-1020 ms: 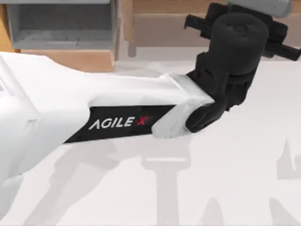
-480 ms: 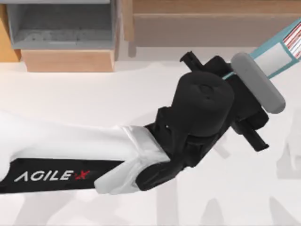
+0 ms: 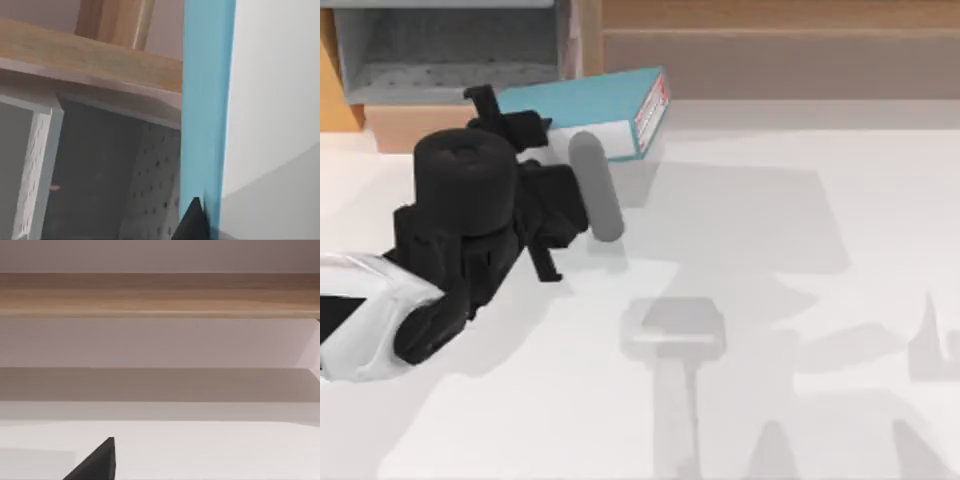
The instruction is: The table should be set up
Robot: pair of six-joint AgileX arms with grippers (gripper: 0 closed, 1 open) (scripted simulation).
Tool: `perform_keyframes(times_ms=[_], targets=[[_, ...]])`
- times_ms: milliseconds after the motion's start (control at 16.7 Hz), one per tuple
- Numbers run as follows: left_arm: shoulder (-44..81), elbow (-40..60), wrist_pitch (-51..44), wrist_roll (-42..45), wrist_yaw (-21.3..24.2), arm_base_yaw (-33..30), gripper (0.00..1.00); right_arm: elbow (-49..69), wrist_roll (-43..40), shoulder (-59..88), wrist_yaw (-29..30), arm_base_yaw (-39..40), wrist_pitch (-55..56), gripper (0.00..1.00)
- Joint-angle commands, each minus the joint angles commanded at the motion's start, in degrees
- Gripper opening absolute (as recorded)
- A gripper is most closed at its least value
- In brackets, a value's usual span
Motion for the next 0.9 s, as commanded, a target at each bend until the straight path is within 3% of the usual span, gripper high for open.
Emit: perform_keyframes(times_ms=[180,360,900], targets=[[2.16,0.1,4.33,11.78,1.0,10.98,0.0,0.0,0.0,0.0,0.0,0.0,0.0,1.0],[7.75,4.02,7.05,18.44,3.88,17.05,0.0,0.0,0.0,0.0,0.0,0.0,0.0,1.0],[10.35,6.49,7.27,20.31,5.36,18.42,0.0,0.0,0.0,0.0,0.0,0.0,0.0,1.0]])
